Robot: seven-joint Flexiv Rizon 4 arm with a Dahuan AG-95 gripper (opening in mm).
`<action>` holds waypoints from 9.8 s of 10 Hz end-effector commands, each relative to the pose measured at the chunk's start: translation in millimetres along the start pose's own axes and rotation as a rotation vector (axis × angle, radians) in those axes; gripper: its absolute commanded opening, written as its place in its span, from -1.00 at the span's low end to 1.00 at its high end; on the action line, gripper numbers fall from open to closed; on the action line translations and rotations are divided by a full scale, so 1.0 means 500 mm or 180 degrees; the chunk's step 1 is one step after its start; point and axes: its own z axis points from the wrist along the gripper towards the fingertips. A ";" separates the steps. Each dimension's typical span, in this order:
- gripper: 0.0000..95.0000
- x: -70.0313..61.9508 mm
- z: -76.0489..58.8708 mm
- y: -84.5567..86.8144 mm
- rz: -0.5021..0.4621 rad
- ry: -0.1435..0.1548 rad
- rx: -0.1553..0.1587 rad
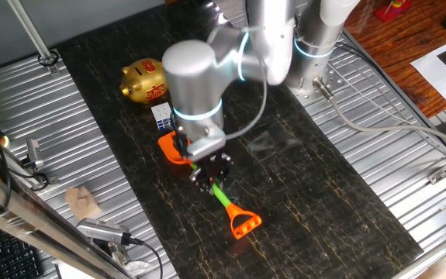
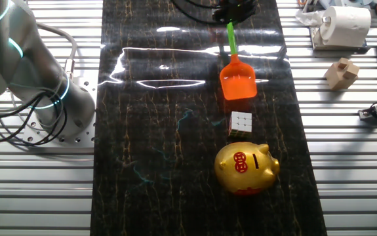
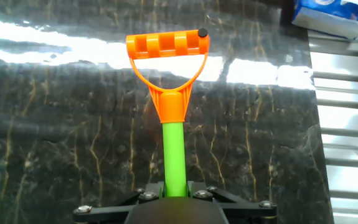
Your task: Use a shovel to scoop up an object
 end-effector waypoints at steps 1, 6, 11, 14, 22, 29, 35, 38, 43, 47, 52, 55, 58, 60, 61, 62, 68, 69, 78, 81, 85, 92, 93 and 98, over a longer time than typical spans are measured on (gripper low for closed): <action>-1.00 0.008 -0.001 0.002 0.0103 -0.0049 0.0044; -1.00 0.022 -0.002 0.005 0.0076 -0.0131 0.0037; -1.00 0.025 -0.002 0.005 0.0091 -0.0086 0.0036; -1.00 0.031 -0.004 0.006 0.0048 -0.0075 0.0025; -1.00 0.050 -0.001 0.009 -0.0001 -0.0090 0.0021; -1.00 0.053 -0.003 0.010 -0.0006 -0.0119 0.0027; -1.00 0.061 -0.015 0.015 -0.0002 -0.0334 0.0063; -1.00 0.064 -0.018 0.013 -0.0006 -0.0382 0.0073; -1.00 0.077 -0.016 0.015 -0.0037 -0.0380 0.0074; -1.00 0.091 -0.016 0.020 -0.0051 -0.0414 0.0086; -1.00 0.107 -0.018 0.026 -0.0055 -0.0505 0.0094; -1.00 0.107 -0.018 0.026 -0.0032 -0.0598 0.0098; -1.00 0.108 -0.020 0.028 -0.0011 -0.0640 0.0087; -1.00 0.107 -0.023 0.028 0.0036 -0.0662 0.0075; -1.00 0.107 -0.025 0.029 0.0059 -0.0676 0.0072; -1.00 0.107 -0.028 0.028 0.0062 -0.0688 0.0072; -1.00 0.104 -0.035 0.023 0.0051 -0.0735 0.0069; -1.00 0.104 -0.035 0.023 0.0048 -0.0738 0.0070; -1.00 0.104 -0.034 0.022 0.0034 -0.0700 0.0069; -1.00 0.105 -0.034 0.022 0.0020 -0.0699 0.0068; -1.00 0.106 -0.032 0.021 -0.0002 -0.0674 0.0067; -1.00 0.106 -0.032 0.021 -0.0027 -0.0577 0.0071; -1.00 0.106 -0.032 0.021 -0.0008 -0.0592 0.0073; -1.00 0.106 -0.032 0.021 0.0075 -0.0906 0.0136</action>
